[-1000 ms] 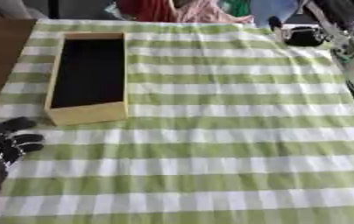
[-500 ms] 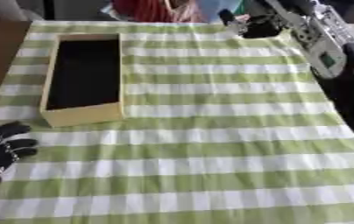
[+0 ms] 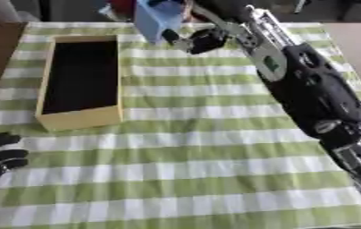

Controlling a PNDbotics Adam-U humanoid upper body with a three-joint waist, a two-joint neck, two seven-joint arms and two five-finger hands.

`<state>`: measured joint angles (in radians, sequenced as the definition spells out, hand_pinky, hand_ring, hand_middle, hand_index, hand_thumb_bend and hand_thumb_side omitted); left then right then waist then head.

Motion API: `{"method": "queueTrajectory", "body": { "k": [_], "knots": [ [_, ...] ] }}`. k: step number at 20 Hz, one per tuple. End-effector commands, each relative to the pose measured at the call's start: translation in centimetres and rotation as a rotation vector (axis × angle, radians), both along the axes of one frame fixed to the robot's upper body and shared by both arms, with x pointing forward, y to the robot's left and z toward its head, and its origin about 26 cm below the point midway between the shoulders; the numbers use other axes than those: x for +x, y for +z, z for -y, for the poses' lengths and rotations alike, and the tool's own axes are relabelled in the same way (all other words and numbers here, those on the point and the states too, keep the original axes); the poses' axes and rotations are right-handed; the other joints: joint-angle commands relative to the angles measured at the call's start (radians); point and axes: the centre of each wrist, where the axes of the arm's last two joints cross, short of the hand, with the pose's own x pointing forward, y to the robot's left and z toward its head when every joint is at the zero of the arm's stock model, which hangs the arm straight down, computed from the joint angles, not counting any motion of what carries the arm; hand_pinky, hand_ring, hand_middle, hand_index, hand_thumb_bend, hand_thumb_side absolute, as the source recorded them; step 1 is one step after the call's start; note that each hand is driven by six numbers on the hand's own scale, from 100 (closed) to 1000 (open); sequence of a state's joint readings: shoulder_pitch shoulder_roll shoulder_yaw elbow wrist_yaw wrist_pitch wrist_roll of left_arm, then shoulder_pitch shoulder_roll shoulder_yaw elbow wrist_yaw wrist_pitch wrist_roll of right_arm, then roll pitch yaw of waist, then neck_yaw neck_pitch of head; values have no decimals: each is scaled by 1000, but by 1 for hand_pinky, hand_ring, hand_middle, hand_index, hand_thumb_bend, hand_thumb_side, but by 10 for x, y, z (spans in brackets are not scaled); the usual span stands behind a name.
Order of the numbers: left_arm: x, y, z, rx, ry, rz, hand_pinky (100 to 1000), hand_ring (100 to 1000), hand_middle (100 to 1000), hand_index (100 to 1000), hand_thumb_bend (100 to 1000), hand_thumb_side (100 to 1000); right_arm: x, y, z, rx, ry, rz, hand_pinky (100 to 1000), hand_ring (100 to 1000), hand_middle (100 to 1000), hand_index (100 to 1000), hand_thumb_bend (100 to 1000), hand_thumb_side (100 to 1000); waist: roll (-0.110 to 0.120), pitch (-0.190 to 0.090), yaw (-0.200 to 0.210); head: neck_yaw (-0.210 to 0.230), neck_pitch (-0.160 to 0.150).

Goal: Pick up objects on the table and place them in the box.

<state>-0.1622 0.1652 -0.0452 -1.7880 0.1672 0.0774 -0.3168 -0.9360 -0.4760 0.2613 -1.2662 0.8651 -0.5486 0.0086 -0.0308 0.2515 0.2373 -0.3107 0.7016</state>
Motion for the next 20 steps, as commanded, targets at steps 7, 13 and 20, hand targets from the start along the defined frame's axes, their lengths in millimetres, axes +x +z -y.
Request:
{"method": "queueTrajectory", "body": {
  "k": [7,13,20],
  "knots": [
    [2,8,5,-5,-30,30,738,718,748,810,100,883,7,-2,-19,-37,39,-9,600,683,323,453,100,100,1,-14,33,-23,-17],
    [3,9,9,-3,-53,33,739,718,748,809,100,885,13,-19,-36,-73,65,-59,601,690,330,462,100,100,-1,-8,74,-48,-22],
    [3,9,10,-2,-63,32,741,719,748,809,100,889,17,-33,-47,-110,86,-98,633,736,516,677,148,100,1,-5,92,-58,-28]
  ]
}}
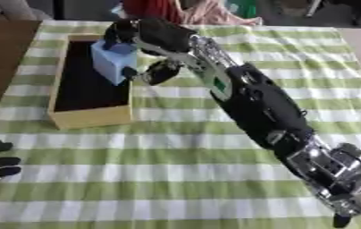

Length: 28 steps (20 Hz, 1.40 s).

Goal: Pick up objects on the table and place them in the box.

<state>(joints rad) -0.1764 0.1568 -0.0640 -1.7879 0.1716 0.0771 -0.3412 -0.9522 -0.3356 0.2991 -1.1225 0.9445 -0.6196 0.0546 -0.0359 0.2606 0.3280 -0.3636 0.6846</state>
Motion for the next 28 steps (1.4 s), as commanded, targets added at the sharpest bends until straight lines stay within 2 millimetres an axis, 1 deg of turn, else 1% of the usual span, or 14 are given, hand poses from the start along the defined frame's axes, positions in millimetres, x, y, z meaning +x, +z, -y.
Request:
{"method": "queueTrajectory", "body": {
  "k": [1,2,3,4,5,6,9,14,19,20,21,24,26,28],
  "knots": [
    [0,6,2,1,-14,21,741,719,748,809,100,890,1,12,-5,-15,14,36,640,745,557,713,178,100,6,-14,0,-5,-11],
    [0,6,2,1,-16,19,741,719,748,809,100,892,1,12,-5,-16,11,40,664,776,669,826,289,163,5,-14,-1,-5,-11],
    [0,5,2,2,-17,18,741,719,748,809,100,893,0,13,-6,-17,7,46,673,786,701,858,326,208,5,-14,-2,-5,-11],
    [0,5,2,3,-17,17,742,719,747,809,100,894,0,13,-6,-19,2,52,695,816,794,942,426,315,5,-14,-4,-5,-11],
    [0,5,2,4,-18,17,742,719,747,809,100,895,-1,13,-6,-19,-4,59,703,824,816,957,453,339,5,-14,-5,-4,-11],
    [0,5,2,5,-18,16,742,719,746,809,100,895,-1,13,-6,-17,-9,65,717,843,866,983,460,385,5,-14,-7,-4,-11],
    [0,5,2,6,-17,15,742,720,745,809,100,895,-2,12,-4,-3,-24,79,733,865,914,1000,466,413,5,-15,-10,-3,-12],
    [0,4,2,6,-16,11,744,720,745,810,100,894,-3,15,-1,38,-39,99,733,865,912,1000,467,404,6,-19,-17,-1,-12],
    [-1,1,-1,7,-8,-1,744,720,745,809,100,895,-7,26,10,95,-53,123,723,857,887,986,460,345,9,-30,-35,10,-5],
    [-1,0,-1,7,-6,-2,744,720,745,809,100,896,-8,28,14,112,-59,126,717,859,869,978,436,326,9,-32,-40,13,-4],
    [-2,0,-2,6,-3,-4,744,720,745,809,100,897,-9,29,18,136,-72,127,712,861,862,975,424,325,10,-33,-45,15,-2],
    [-2,-1,-3,7,5,-8,745,721,745,809,100,898,-12,29,33,218,-118,120,692,871,823,954,342,310,12,-35,-63,26,-1],
    [-3,-2,-5,8,11,-8,745,721,746,808,100,895,-14,28,44,279,-157,116,668,867,769,929,269,294,14,-37,-80,37,0],
    [-3,-2,-5,7,15,-7,746,722,747,808,100,891,-18,28,57,344,-196,119,652,863,728,909,222,295,19,-39,-99,52,3]
  ]
}}
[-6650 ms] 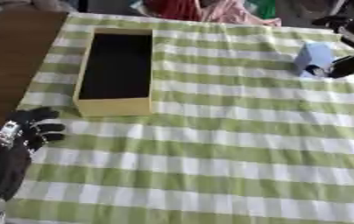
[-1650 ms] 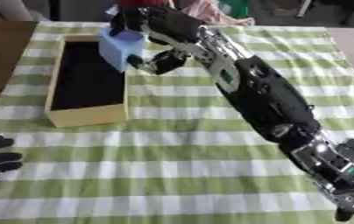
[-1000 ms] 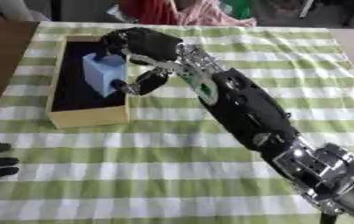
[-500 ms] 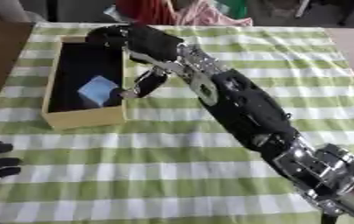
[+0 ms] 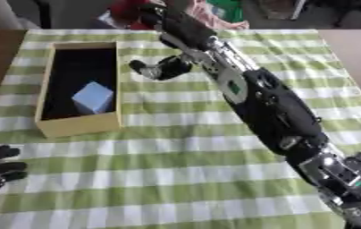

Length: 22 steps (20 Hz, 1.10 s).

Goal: Pick up objects on the table and place them in the box.

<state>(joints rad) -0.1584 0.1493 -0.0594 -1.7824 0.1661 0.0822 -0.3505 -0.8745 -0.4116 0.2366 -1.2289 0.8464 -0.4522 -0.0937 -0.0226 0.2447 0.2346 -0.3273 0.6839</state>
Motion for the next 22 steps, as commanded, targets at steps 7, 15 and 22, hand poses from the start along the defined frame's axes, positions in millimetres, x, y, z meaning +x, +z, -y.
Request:
{"method": "queueTrajectory", "body": {
  "k": [7,15,22],
  "knots": [
    [-1,4,-8,7,23,22,746,723,748,806,100,885,-26,19,45,239,-131,63,630,862,694,880,149,302,17,-29,-32,52,11],
    [-2,2,-9,11,31,20,748,730,755,804,100,888,-56,-2,63,438,-215,0,606,885,673,842,100,375,36,-30,-97,134,38],
    [-3,-2,-9,22,26,9,749,733,756,802,100,898,-95,-20,60,587,-201,-63,607,893,671,831,100,410,40,-32,-115,163,64]
  ]
}}
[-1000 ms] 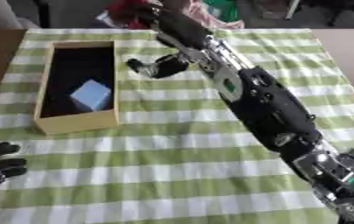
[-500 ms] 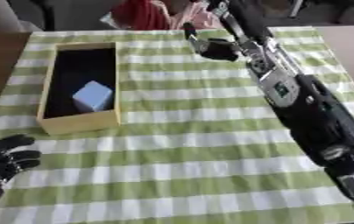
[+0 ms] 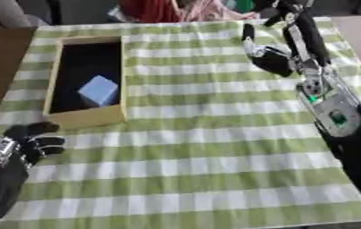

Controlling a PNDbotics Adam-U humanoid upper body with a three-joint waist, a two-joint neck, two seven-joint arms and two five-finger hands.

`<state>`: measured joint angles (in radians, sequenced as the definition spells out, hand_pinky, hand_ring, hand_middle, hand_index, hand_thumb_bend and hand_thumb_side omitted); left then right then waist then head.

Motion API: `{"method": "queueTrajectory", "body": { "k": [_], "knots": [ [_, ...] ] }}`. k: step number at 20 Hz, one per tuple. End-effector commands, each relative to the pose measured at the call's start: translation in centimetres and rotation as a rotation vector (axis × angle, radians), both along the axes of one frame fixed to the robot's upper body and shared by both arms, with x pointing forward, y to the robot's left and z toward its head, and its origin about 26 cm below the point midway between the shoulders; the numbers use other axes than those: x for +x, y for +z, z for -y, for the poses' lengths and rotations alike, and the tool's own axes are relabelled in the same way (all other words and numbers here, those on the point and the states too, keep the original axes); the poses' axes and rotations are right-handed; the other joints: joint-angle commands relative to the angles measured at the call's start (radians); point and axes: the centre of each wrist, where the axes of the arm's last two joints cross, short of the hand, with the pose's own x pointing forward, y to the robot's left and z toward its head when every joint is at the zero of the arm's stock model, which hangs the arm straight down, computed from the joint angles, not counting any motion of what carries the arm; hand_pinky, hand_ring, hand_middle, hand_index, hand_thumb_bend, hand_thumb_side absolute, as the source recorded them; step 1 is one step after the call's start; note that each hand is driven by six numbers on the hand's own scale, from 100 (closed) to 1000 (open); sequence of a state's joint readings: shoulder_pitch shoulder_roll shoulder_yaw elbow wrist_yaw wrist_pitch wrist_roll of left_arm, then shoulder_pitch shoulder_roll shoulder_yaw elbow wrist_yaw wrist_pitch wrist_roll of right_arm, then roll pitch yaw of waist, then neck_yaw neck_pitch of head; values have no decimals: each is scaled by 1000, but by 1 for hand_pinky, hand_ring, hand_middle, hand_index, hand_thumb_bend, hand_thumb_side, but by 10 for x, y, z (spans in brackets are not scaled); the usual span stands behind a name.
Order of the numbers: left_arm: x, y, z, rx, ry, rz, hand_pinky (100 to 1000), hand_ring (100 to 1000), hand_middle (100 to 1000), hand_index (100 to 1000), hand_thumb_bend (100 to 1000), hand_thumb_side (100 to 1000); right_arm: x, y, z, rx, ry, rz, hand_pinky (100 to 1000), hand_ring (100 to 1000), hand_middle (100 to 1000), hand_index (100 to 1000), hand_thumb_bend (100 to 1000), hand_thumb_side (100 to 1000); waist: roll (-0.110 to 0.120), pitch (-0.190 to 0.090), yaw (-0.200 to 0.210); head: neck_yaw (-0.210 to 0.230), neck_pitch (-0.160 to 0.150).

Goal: Pick up objects on the table and place them in the box.

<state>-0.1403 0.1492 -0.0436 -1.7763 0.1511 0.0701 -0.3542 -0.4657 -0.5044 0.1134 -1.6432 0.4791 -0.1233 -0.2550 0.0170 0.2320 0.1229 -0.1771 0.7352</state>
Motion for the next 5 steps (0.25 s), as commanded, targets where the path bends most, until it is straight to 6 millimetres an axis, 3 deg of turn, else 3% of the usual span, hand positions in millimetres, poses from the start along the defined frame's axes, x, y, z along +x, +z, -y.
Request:
{"method": "queueTrajectory", "body": {
  "k": [1,5],
  "knots": [
    [0,4,-3,12,2,15,749,733,757,802,100,899,-16,17,-3,63,18,40,608,895,671,830,100,417,1,-19,-8,18,14],
    [0,3,-2,16,0,12,749,733,757,802,100,900,-33,23,-6,124,34,16,609,896,673,830,100,423,2,-19,-18,30,17]
  ]
}}
